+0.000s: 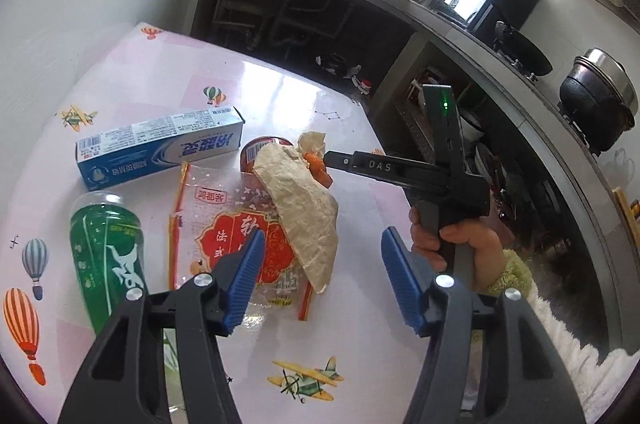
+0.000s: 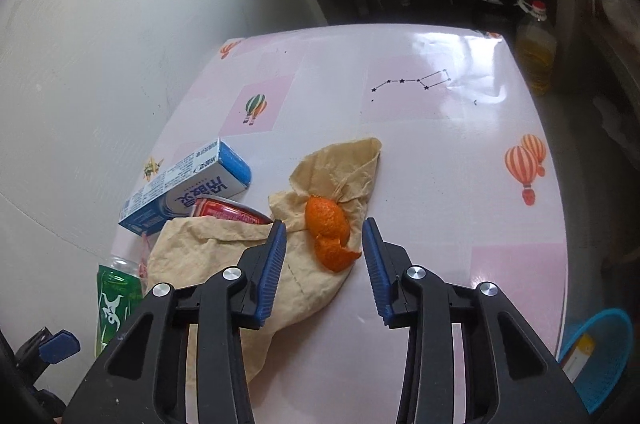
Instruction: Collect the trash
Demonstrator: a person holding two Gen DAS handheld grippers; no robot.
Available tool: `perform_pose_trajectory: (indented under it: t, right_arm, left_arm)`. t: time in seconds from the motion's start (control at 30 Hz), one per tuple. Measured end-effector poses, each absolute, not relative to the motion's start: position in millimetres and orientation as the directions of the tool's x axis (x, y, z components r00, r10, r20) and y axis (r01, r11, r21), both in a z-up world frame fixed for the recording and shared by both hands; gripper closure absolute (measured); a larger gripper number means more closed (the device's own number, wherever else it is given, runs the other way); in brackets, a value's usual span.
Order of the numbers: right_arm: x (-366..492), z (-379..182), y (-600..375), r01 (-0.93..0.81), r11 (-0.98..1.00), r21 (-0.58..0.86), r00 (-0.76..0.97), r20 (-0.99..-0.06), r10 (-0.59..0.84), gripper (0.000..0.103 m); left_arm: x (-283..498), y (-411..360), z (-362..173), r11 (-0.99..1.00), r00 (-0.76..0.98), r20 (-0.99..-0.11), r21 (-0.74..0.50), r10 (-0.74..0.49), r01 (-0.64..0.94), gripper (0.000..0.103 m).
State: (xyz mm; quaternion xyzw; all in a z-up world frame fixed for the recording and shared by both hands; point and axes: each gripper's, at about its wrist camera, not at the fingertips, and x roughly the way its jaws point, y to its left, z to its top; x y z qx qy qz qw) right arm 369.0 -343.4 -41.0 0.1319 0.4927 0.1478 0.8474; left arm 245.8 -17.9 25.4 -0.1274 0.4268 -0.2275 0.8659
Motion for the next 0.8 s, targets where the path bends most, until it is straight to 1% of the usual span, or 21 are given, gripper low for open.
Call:
perform_pose_trajectory:
  t: [0.2, 0.23, 0.3, 0.37, 0.43, 0.5, 0.53, 0.57, 0.6, 0.7, 0.73, 0.8]
  right_arm:
    - [377, -55, -335, -0.157, 0.924, 0.35, 0.445, -0.81, 0.382, 0.067]
    - [378, -56, -335, -0.162, 0.923, 0.35, 0.443, -0.81, 0.385, 0.069]
    - [378, -60, -333, -0.164, 0.925, 0.342, 0.437, -0.816, 0.379, 0.079]
    - [378, -62, -333, -0.164, 0.926, 0.34, 0.435, -0.817, 0.378, 0.083]
    - [377, -62, -336, -0.158, 0.922, 0.352, 0.438, -0.812, 0.385, 0.085]
    - [375, -62, -340, -0.152, 0.917, 0.37, 0.441, -0.804, 0.398, 0.088]
    - [375, -62, -342, -0.149, 0.914, 0.378, 0.443, -0.8, 0.404, 0.089]
    - [373, -60, -345, -0.146, 0.911, 0.386, 0.449, -0.794, 0.409, 0.09]
    - [371, -58, -347, -0.142, 0.909, 0.393, 0.456, -0.789, 0.412, 0.09]
    - [362, -49, -359, -0.125, 0.899, 0.419, 0.484, -0.765, 0.424, 0.091]
    - [359, -47, -362, -0.118, 0.897, 0.426, 0.495, -0.758, 0.425, 0.091]
    - [353, -42, -369, -0.1, 0.891, 0.444, 0.511, -0.745, 0.429, 0.091]
  left_arm:
    - [283, -37, 5, 0.892, 0.497, -0.743, -0.412, -0.448, 0.188, 0.048]
    - [286, -39, 3, 0.896, 0.495, -0.75, -0.406, -0.439, 0.18, 0.049]
    - [291, -45, -2, 0.904, 0.495, -0.759, -0.39, -0.423, 0.173, 0.051]
    - [293, -47, -6, 0.913, 0.497, -0.768, -0.374, -0.404, 0.165, 0.056]
    - [295, -48, -10, 0.917, 0.496, -0.774, -0.369, -0.393, 0.151, 0.062]
    - [297, -48, -14, 0.917, 0.489, -0.779, -0.372, -0.392, 0.144, 0.074]
    - [296, -49, -14, 0.918, 0.489, -0.78, -0.369, -0.39, 0.144, 0.082]
    - [295, -49, -14, 0.919, 0.495, -0.778, -0.365, -0.387, 0.146, 0.086]
    - [293, -49, -12, 0.919, 0.503, -0.772, -0.363, -0.388, 0.152, 0.093]
    - [288, -48, -4, 0.916, 0.534, -0.747, -0.361, -0.395, 0.173, 0.101]
    - [287, -48, -2, 0.915, 0.543, -0.739, -0.36, -0.399, 0.182, 0.103]
    - [282, -50, 5, 0.912, 0.56, -0.721, -0.354, -0.408, 0.209, 0.103]
